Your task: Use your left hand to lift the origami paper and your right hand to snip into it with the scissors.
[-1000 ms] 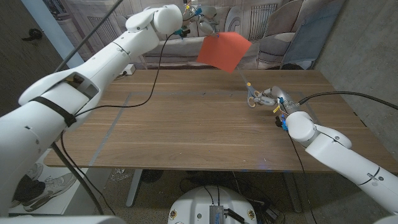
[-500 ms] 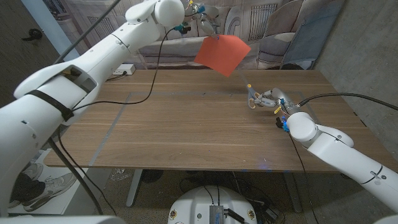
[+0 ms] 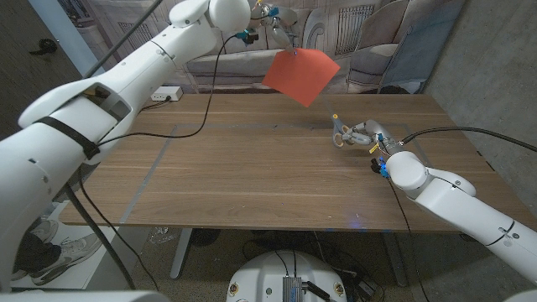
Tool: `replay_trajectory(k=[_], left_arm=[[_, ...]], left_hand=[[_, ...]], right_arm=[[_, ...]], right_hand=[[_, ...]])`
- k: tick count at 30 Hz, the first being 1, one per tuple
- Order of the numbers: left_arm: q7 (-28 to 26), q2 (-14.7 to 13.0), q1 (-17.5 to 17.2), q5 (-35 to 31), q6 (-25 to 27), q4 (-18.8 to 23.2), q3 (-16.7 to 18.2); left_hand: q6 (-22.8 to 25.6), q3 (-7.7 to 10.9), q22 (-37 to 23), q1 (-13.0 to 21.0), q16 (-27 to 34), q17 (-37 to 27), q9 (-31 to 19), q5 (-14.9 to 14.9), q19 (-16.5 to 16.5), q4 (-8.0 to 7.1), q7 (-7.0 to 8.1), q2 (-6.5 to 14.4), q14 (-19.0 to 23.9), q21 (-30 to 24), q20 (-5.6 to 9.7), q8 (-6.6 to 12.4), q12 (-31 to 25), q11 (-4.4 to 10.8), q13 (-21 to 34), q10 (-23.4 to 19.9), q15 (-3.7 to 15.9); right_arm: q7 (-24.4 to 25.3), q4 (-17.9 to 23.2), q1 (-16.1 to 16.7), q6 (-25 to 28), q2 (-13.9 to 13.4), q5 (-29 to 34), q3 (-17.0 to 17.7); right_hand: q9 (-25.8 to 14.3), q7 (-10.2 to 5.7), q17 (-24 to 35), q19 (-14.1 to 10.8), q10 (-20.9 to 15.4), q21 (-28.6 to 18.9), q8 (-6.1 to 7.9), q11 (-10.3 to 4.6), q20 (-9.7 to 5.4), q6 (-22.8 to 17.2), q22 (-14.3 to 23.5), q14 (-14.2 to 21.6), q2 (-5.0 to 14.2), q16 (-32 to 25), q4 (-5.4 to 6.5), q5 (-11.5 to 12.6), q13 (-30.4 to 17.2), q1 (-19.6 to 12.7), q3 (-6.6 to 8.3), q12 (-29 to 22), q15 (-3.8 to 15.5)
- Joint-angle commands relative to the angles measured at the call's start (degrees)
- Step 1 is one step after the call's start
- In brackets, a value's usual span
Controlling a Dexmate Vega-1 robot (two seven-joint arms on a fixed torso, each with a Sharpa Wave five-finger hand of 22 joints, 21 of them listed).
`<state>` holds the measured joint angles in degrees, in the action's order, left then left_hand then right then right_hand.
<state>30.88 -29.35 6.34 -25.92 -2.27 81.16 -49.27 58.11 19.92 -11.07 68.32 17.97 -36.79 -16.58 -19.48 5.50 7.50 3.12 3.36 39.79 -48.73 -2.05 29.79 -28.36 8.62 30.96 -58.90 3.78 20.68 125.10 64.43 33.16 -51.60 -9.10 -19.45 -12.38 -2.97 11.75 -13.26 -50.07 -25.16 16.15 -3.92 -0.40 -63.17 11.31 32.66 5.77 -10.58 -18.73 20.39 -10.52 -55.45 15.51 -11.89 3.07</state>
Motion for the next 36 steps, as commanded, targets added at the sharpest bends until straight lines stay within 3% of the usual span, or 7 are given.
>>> replay_trajectory(k=[1,19,24,26,29,33,36], left_arm=[[0.0,1.1,0.8,0.2,-1.6,-2.8,-1.1],[-0.5,2.0,1.5,0.1,-2.0,-4.3,-1.7],[-0.5,2.2,1.6,0.2,-2.0,-4.5,-1.8],[-0.7,2.2,1.6,0.2,-2.2,-4.4,-1.7],[-0.7,2.4,1.7,0.1,-2.3,-4.5,-1.9],[-0.6,2.5,1.8,0.2,-2.1,-4.6,-2.0],[-0.7,2.5,1.7,0.4,-2.1,-4.7,-1.9]], left_hand=[[1.2,-0.28,-0.2,2.3,-0.2,-0.4,-2.3,0.1,-0.1,-0.07,-0.99,1.8,0.1,0.1,0.05,0.29,-0.1,2.55,0.3,-1.6,10.04],[1.3,-0.7,-0.2,2.7,-0.4,-1.2,-2.3,0.2,-0.1,-0.07,-1.31,1.9,0.2,0.1,0.06,0.22,0.0,2.55,0.5,-1.7,10.03],[1.2,-0.76,-0.2,2.8,-0.5,-1.3,-2.3,0.2,0.0,-0.08,-1.3,1.9,0.2,0.2,-0.02,0.14,0.0,2.55,0.5,-1.7,10.03],[1.3,-0.83,-0.2,2.8,-0.6,-1.4,-2.3,0.2,-0.1,-0.08,-1.07,1.9,0.2,0.2,-0.08,0.15,0.0,2.54,0.6,-1.7,10.03],[1.4,-0.87,-0.2,2.9,-0.6,-1.5,-2.2,0.2,0.0,-0.11,-1.11,1.9,0.2,0.2,-0.05,0.16,0.0,2.52,0.6,-1.7,10.02],[1.4,-0.96,-0.1,2.9,-0.7,-1.7,-2.2,0.3,0.0,-0.14,-1.25,2.0,0.2,0.2,-0.13,0.12,0.1,2.51,0.6,-1.7,10.01],[1.4,-1.03,-0.1,3.0,-0.8,-1.8,-2.3,0.3,0.0,-0.15,-1.35,2.0,0.2,0.2,-0.17,0.11,0.1,2.51,0.7,-1.7,10.02]], right_arm=[[-1.4,-2.4,-1.0,-6.0,-0.2,-2.3,-0.2],[-1.2,-4.2,-1.5,-9.3,0.4,-3.3,-0.5],[-3.9,-4.7,-2.3,-9.8,-1.1,-4.1,-0.8],[-7.1,-5.4,-2.7,-11.4,-2.4,-5.6,-0.5],[-6.0,-4.5,-3.4,-8.3,-2.1,-5.0,-1.2],[-6.1,-5.4,-2.8,-11.0,-2.1,-5.8,-0.5],[-5.5,-4.7,-2.8,-9.7,-2.3,-5.5,-0.6]], right_hand=[[-0.3,-4.39,0.0,0.1,-8.1,0.2,0.62,-7.43,0.25,-5.2,0.3,-0.3,0.54,-0.2,10.17,0.3,-0.3,-0.4,10.83,-0.4,10.12],[-0.6,-3.94,-0.1,1.2,-8.6,0.6,0.65,-7.35,0.91,-5.0,0.3,-0.6,0.57,-0.1,9.8,0.0,-0.3,-0.9,11.21,-0.7,10.28],[-0.9,-4.19,0.2,2.0,-8.7,0.8,0.55,-7.43,1.9,-4.8,0.3,-0.5,0.42,-0.5,9.93,-0.6,-0.3,-0.7,10.57,-0.7,10.06],[-0.9,-4.21,0.5,3.0,-8.2,1.2,0.32,-7.57,2.83,-4.7,0.3,-0.9,-0.12,-0.7,10.27,-1.6,-0.4,0.1,9.43,-0.6,9.71],[-0.6,-4.0,0.7,3.3,-6.4,1.6,-0.82,-7.69,3.46,-3.2,0.2,-1.8,-5.61,-0.8,11.28,-3.5,-0.5,4.7,5.08,-0.3,9.22],[-1.2,-4.37,0.8,5.1,-3.9,2.8,-1.99,-7.82,1.07,-0.9,0.2,-3.4,-11.22,-0.5,12.62,-4.3,-1.0,9.6,0.3,-0.2,9.32],[-1.3,-4.48,0.8,5.7,-3.5,3.1,-2.11,-7.86,0.87,-0.6,0.2,-3.7,-11.94,-0.5,12.75,-4.3,-1.2,10.1,-0.35,-0.3,9.42]])
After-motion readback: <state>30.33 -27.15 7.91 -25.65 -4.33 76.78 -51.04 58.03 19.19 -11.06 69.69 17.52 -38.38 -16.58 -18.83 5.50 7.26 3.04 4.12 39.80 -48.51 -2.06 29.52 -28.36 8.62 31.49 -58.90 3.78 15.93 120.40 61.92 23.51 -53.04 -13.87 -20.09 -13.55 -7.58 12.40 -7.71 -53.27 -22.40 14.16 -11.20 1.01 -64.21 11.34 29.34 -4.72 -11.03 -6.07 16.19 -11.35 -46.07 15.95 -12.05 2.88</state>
